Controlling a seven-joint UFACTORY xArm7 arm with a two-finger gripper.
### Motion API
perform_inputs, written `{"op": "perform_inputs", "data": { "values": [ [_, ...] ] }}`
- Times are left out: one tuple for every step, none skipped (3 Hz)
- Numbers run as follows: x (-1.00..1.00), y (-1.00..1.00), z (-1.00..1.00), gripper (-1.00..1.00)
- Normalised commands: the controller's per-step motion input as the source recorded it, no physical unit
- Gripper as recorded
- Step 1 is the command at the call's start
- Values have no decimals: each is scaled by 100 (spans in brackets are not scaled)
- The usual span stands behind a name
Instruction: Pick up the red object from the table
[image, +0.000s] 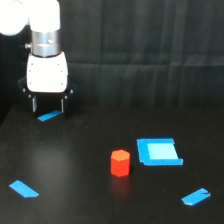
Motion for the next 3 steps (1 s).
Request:
{"op": "perform_inputs", "data": {
  "values": [
    [68,-80,45,100],
    [73,-84,45,100],
    [77,-92,32,100]
  ]
}}
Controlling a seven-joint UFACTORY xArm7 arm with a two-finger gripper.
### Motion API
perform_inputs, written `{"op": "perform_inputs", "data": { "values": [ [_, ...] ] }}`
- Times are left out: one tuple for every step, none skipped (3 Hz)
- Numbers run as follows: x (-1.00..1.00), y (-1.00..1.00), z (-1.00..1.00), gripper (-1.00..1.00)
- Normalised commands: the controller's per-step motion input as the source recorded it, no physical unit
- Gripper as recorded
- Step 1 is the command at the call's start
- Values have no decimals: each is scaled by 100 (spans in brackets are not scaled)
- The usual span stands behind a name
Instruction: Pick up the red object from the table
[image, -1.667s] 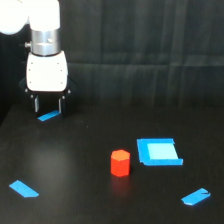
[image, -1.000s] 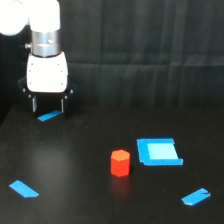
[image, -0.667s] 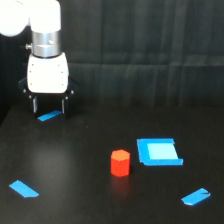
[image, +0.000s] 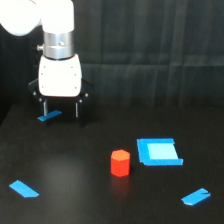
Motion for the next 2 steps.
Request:
{"op": "perform_inputs", "data": {
  "values": [
    [99,-80,14,100],
    [98,-76,-3,98]
  ]
}}
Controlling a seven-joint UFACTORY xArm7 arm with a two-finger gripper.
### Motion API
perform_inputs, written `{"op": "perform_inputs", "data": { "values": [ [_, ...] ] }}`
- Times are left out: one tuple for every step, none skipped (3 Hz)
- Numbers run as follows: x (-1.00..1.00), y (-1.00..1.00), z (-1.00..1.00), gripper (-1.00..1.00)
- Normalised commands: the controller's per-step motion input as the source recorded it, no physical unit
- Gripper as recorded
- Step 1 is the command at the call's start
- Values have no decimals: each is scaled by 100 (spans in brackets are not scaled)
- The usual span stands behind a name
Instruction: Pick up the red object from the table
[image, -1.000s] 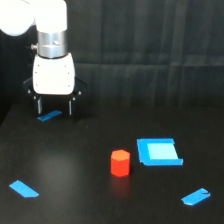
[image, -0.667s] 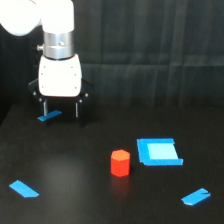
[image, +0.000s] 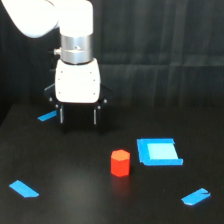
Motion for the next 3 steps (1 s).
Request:
{"op": "perform_inputs", "data": {
  "values": [
    [90,-92,-14,100],
    [69,-79,-14,100],
    [39,-89,-5,100]
  ]
}}
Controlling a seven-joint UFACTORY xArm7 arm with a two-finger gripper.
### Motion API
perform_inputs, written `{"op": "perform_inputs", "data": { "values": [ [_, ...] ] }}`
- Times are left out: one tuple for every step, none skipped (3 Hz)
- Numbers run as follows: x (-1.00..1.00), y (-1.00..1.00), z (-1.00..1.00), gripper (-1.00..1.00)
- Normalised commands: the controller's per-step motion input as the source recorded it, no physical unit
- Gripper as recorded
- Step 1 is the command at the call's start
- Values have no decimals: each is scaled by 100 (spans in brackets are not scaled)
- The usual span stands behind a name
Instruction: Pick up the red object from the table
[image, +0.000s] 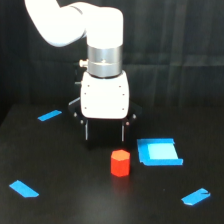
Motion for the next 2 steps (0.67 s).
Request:
{"op": "perform_inputs", "data": {
  "values": [
    [11,-70,-11,94],
    [-1,-57,4,100]
  ]
}}
